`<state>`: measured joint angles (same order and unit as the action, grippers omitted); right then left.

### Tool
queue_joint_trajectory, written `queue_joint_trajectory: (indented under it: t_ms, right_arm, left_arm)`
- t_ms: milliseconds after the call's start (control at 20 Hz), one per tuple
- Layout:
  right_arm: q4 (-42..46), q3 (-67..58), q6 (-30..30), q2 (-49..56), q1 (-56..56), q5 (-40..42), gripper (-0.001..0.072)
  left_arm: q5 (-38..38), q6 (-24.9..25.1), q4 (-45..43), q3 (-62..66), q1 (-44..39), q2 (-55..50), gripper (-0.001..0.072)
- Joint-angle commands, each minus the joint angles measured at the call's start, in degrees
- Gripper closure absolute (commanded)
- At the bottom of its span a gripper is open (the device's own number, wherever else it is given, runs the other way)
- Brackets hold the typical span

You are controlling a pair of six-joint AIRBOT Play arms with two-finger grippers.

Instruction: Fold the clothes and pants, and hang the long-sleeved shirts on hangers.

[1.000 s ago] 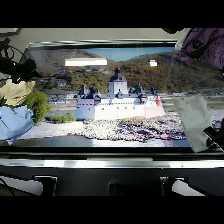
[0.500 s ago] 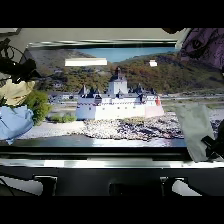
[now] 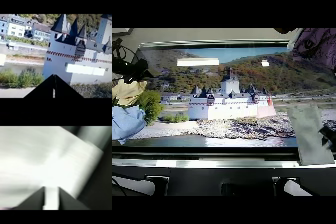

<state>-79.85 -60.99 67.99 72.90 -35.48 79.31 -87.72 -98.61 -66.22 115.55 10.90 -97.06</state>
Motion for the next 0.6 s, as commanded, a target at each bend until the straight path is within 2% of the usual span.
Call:
queue_joint_trajectory:
  t_ms: [0, 50, 150, 250, 300, 550]
  right_arm:
    - [-21.51, -10.64, 14.03, -1.05, 5.03, -12.68, 0.0642]
    - [-23.54, -13.14, 16.79, -1.07, 8.68, -14.71, 0.0676]
    - [-23.63, -16.06, 18.49, -1.07, 17.94, -18.01, 0.0676]
    - [-23.47, -16.17, 18.36, -0.92, 26.49, -20.15, 0.0676]
    - [-23.41, -16.17, 18.27, -0.63, 30.93, -20.68, 0.0676]
    - [-22.97, -16.15, 18.18, -0.46, 46.90, -22.29, 0.0676]
  left_arm:
    - [0.09, 3.02, -0.07, -0.02, -0.04, 0.22, 0.0689]
    - [0.09, 4.94, -0.09, -0.04, -0.04, 0.31, 0.0690]
    - [0.15, 7.89, -1.84, -1.20, -0.15, 1.14, 0.0691]
    - [1.57, 11.17, -9.35, -6.10, -1.25, 4.09, 0.0691]
    - [3.93, 12.68, -11.72, -10.01, -1.70, 6.64, 0.0691]
    - [14.88, 15.39, -11.63, -28.11, -2.51, 21.05, 0.0690]
